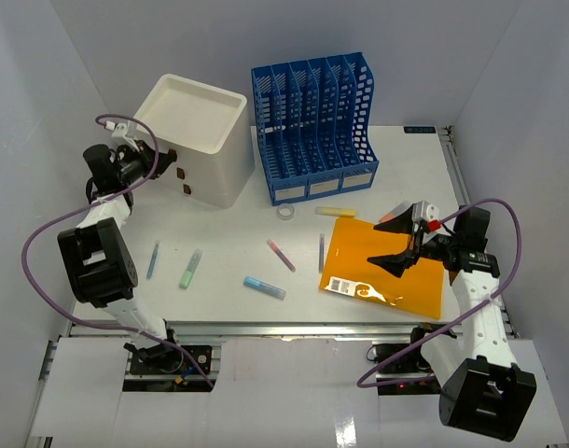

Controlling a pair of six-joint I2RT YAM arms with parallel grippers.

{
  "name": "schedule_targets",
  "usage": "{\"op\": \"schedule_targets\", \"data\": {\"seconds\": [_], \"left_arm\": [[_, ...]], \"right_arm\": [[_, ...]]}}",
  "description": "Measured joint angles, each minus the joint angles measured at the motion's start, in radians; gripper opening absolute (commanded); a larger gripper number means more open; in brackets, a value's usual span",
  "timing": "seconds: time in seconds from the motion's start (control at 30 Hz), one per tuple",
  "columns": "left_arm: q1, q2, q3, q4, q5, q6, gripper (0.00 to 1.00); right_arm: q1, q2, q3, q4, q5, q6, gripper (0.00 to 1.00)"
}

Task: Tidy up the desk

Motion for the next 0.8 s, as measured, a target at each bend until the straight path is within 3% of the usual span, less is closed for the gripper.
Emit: {"op": "schedule_targets", "data": {"seconds": [0.23, 0.8], "left_arm": [[-0.001, -0.062, -0.064, 0.027, -0.034, 0.000, 0.00], [0.014, -0.476, -0.391, -0.009, -0.183, -0.043, 0.00]], "right_arm": [[0.000, 0.003, 0.000, 0.000, 0.000, 0.000, 0.90], [0.000, -0.002, -0.001, 0.000, -0.001, 0.000, 0.91]]}}
